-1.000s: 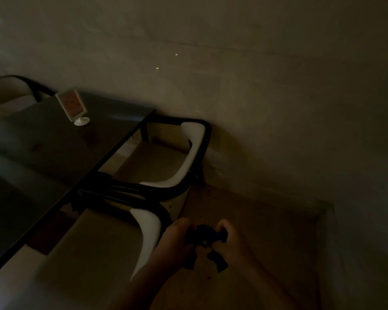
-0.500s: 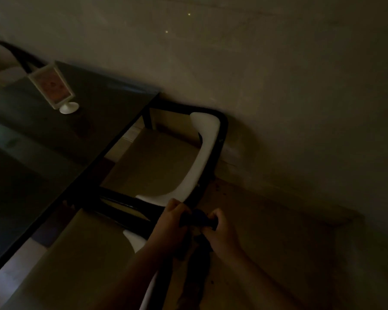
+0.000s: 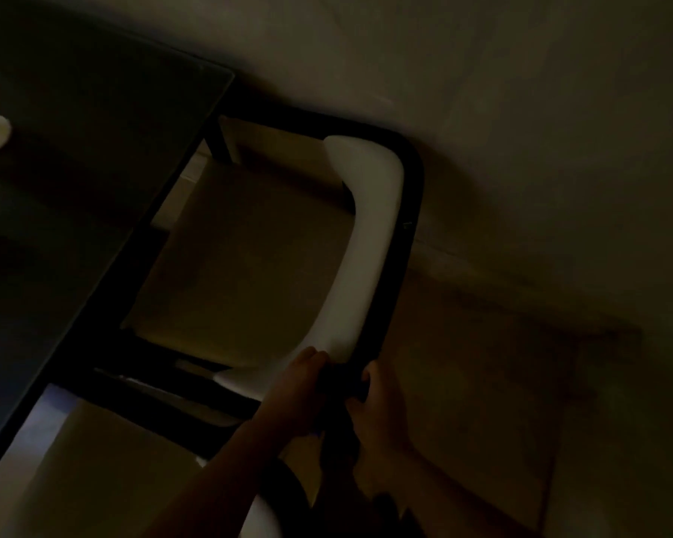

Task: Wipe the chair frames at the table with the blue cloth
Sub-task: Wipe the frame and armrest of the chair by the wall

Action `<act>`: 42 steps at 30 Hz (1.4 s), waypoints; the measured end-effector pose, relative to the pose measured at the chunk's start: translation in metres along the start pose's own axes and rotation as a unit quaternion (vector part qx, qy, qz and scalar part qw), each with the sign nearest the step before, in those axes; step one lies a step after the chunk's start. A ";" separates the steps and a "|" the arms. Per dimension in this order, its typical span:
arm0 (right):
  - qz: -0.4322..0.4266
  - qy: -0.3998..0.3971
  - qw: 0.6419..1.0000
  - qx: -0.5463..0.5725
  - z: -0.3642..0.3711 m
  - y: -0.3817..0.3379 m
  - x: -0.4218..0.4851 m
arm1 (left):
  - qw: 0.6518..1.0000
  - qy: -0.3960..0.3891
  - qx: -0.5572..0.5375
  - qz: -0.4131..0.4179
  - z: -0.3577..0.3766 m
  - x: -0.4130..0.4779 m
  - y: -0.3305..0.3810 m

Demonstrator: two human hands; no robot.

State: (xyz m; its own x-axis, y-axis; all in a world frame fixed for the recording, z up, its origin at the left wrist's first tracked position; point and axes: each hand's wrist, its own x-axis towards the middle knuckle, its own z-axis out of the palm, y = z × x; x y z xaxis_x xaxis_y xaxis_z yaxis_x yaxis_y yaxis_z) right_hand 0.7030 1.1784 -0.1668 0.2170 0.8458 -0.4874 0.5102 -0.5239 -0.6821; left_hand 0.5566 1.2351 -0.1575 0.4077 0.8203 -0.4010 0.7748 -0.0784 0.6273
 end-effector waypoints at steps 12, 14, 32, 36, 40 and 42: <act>0.009 0.135 0.989 -0.067 -0.035 -0.001 0.123 | 0.994 0.094 -0.052 -0.016 -0.022 0.120 0.055; 0.003 0.145 0.989 -0.042 -0.049 -0.016 0.150 | 0.993 0.107 -0.041 -0.011 -0.028 0.149 0.066; -0.082 0.155 0.984 0.033 -0.172 -0.112 0.405 | 0.970 0.243 0.008 -0.017 -0.105 0.411 0.137; -0.074 0.097 0.990 0.066 -0.178 -0.114 0.402 | 0.955 0.294 -0.001 -0.038 -0.097 0.412 0.145; -0.075 0.074 0.989 0.100 -0.176 -0.110 0.375 | 0.959 0.282 0.004 -0.018 -0.081 0.382 0.133; -0.083 0.060 0.991 0.082 -0.172 -0.100 0.356 | 0.962 0.269 0.034 0.008 -0.081 0.359 0.127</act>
State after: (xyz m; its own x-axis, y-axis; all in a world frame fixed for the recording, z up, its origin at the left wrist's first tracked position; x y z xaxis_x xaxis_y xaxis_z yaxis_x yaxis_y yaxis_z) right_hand 0.8720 1.5494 -0.1783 0.2433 0.9225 -0.2995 0.4073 -0.3774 -0.8317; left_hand 0.7619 1.5651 -0.1678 0.1240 0.9920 0.0231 0.8078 -0.1144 0.5783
